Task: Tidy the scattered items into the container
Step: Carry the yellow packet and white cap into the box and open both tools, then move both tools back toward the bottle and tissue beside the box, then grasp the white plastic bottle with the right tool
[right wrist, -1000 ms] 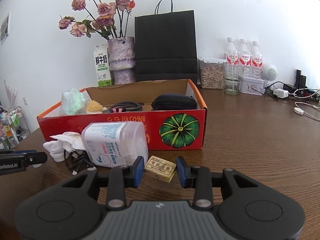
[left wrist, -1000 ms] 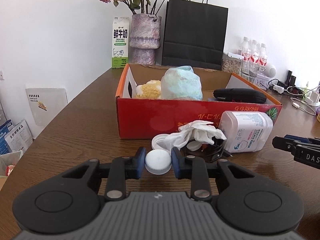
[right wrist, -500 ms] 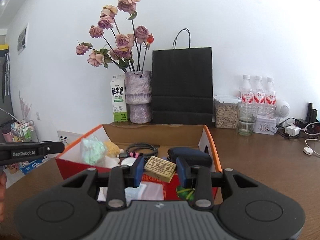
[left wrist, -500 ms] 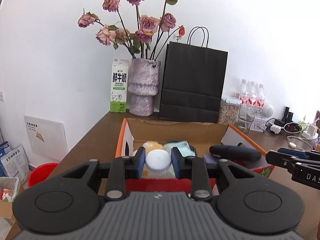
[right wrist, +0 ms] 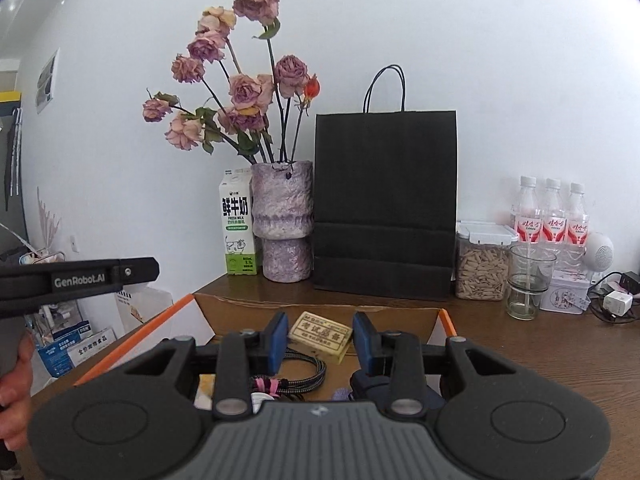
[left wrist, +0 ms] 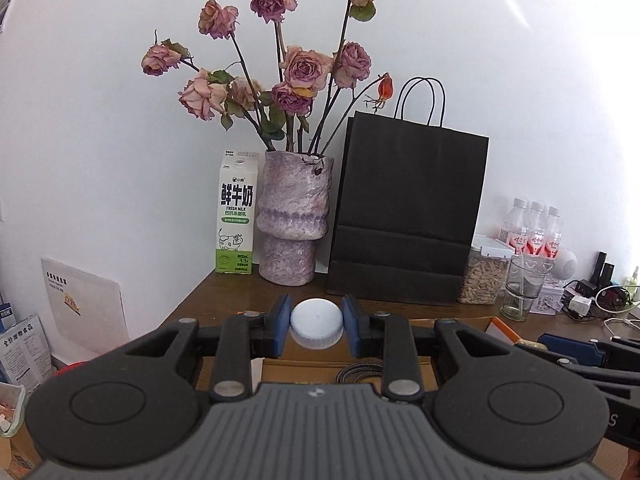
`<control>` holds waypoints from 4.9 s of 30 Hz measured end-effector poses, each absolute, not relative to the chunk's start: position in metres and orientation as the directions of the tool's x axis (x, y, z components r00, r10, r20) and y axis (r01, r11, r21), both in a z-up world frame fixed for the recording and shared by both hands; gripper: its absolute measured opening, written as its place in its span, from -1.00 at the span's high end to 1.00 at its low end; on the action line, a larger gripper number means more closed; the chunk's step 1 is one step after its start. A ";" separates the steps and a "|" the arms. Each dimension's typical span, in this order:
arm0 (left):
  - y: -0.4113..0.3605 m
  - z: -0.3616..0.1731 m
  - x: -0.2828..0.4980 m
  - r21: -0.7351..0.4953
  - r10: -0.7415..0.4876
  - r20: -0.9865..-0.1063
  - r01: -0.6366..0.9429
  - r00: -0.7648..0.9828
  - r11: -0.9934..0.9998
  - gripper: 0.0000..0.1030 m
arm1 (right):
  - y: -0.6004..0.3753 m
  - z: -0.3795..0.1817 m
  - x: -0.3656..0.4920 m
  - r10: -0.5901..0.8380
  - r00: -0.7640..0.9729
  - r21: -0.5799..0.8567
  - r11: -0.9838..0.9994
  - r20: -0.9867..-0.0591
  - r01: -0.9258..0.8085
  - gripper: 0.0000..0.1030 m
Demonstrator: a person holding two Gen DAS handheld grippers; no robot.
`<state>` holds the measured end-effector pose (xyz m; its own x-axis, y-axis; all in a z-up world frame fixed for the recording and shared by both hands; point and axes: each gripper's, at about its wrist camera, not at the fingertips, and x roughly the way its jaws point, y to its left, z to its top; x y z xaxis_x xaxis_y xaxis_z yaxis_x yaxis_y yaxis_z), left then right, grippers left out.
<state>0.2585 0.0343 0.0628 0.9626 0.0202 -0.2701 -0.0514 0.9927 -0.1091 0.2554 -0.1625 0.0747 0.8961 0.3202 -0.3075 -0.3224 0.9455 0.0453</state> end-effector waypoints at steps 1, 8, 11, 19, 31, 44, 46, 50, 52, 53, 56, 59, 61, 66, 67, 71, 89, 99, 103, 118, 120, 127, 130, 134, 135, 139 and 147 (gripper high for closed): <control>0.034 0.059 0.265 -0.106 0.019 -0.275 -0.050 0.961 0.993 0.44 | -0.161 0.070 0.263 0.318 0.893 0.046 0.946 -0.318 -0.320 0.34; 0.024 0.030 0.286 -0.057 -0.010 -0.355 -0.011 0.935 0.998 0.44 | -0.159 0.042 0.294 0.319 0.861 0.061 0.945 -0.397 -0.322 0.34; 0.021 0.030 0.282 -0.056 -0.011 -0.343 -0.009 0.939 0.998 0.44 | -0.158 0.039 0.292 0.322 0.857 0.056 0.943 -0.402 -0.328 0.34; 0.018 0.032 0.273 -0.077 -0.037 -0.322 0.013 0.946 0.997 -0.69 | -0.157 0.041 0.283 0.300 0.876 0.041 0.951 -0.379 -0.308 -0.13; 0.010 0.039 0.242 -0.066 -0.029 -0.188 0.017 0.982 0.998 -1.00 | -0.157 0.044 0.254 0.265 0.915 -0.005 0.960 -0.305 -0.280 -1.00; 0.013 0.035 0.224 -0.086 -0.017 -0.155 0.004 0.988 0.996 -1.00 | -0.166 0.044 0.234 0.244 0.931 -0.011 0.967 -0.273 -0.256 -1.00; 0.014 0.035 0.219 -0.087 -0.019 -0.140 0.007 0.990 0.996 -1.00 | -0.169 0.044 0.230 0.243 0.932 -0.009 0.967 -0.269 -0.254 -1.00; 0.012 0.032 0.208 -0.072 -0.023 -0.118 0.015 0.993 0.997 -1.00 | -0.175 0.044 0.222 0.248 0.935 0.004 0.967 -0.252 -0.256 -1.00; 0.011 0.029 0.204 -0.053 -0.021 -0.112 0.015 0.993 0.998 -1.00 | -0.178 0.044 0.218 0.253 0.935 0.010 0.966 -0.248 -0.259 -1.00; 0.011 0.027 0.202 -0.048 -0.022 -0.112 0.017 0.993 0.999 -1.00 | -0.178 0.043 0.216 0.251 0.935 0.009 0.966 -0.249 -0.257 -1.00; 0.012 0.025 0.197 -0.047 -0.034 -0.118 0.029 0.992 0.999 -1.00 | -0.181 0.041 0.210 0.250 0.935 0.007 0.967 -0.253 -0.256 -1.00; 0.013 0.022 0.192 -0.047 -0.034 -0.119 0.029 0.992 0.998 -1.00 | -0.183 0.037 0.204 0.250 0.936 0.013 0.967 -0.249 -0.255 -1.00; 0.014 0.021 0.189 -0.046 -0.032 -0.120 0.026 0.992 0.999 -1.00 | -0.184 0.034 0.200 0.252 0.934 0.016 0.966 -0.253 -0.257 -1.00; 0.014 0.018 0.182 -0.036 -0.026 -0.118 0.022 0.993 0.999 -1.00 | -0.186 0.029 0.193 0.248 0.931 0.014 0.967 -0.267 -0.253 -1.00; 0.014 0.017 0.180 -0.034 -0.026 -0.118 0.022 0.993 0.999 -1.00 | -0.187 0.028 0.192 0.248 0.930 0.016 0.967 -0.271 -0.254 -1.00; 0.012 0.014 0.177 -0.018 -0.026 -0.130 0.024 0.991 1.000 -1.00 | -0.188 0.023 0.188 0.248 0.925 0.010 0.966 -0.287 -0.256 -1.00; 0.012 0.000 0.157 0.004 -0.013 -0.191 0.014 0.981 1.000 -1.00 | -0.182 0.006 0.161 0.243 0.904 -0.027 0.963 -0.351 -0.269 -1.00; 0.010 -0.008 0.147 0.005 -0.005 -0.244 0.007 0.970 1.000 -1.00 | -0.182 0.004 0.156 0.254 0.890 -0.020 0.959 -0.378 -0.282 -1.00; 0.009 -0.011 0.144 0.002 -0.004 -0.269 0.005 0.963 1.000 -1.00 | -0.181 0.004 0.156 0.255 0.884 -0.014 0.959 -0.393 -0.284 -1.00; 0.013 -0.013 0.144 -0.018 0.010 -0.316 -0.017 0.949 1.000 -1.00 | -0.177 -0.001 0.161 0.242 0.858 -0.020 0.960 -0.453 -0.281 -1.00; 0.014 -0.013 0.143 -0.017 0.026 -0.313 -0.033 0.949 0.999 -1.00 | -0.173 -0.001 0.163 0.249 0.852 -0.001 0.960 -0.460 -0.281 -1.00; 0.029 -0.013 0.143 -0.065 0.092 -0.328 -0.120 0.940 0.991 -1.00 | -0.140 -0.002 0.167 0.227 0.860 -0.029 0.963 -0.456 -0.270 -1.00; 0.034 -0.013 0.143 -0.083 0.114 -0.337 -0.150 0.935 0.985 -1.00 | -0.132 -0.002 0.170 0.219 0.858 -0.018 0.966 -0.464 -0.256 -1.00; 0.035 -0.012 0.141 -0.078 0.122 -0.333 -0.156 0.935 0.985 -1.00 | -0.126 -0.002 0.175 0.188 0.864 -0.018 0.975 -0.468 -0.222 -0.98; 0.035 -0.012 0.140 -0.078 0.120 -0.331 -0.153 0.936 0.985 -1.00 | -0.125 -0.002 0.176 0.177 0.864 -0.021 0.977 -0.472 -0.212 -0.95; 0.034 -0.012 0.139 -0.078 0.115 -0.331 -0.148 0.937 0.986 -1.00 | -0.128 -0.003 0.177 0.191 0.857 0.005 0.977 -0.479 -0.214 -0.62; 0.034 -0.012 0.141 -0.078 0.108 -0.337 -0.142 0.935 0.987 -1.00 | -0.144 0.002 0.173 0.198 0.875 0.052 0.979 -0.442 -0.195 -0.62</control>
<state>0.1405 0.0337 -0.0121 0.9354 0.1077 -0.3368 -0.1416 0.9869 -0.0778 0.1731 -0.1442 0.0021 0.8748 0.1981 -0.4420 -0.1953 0.9793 0.0524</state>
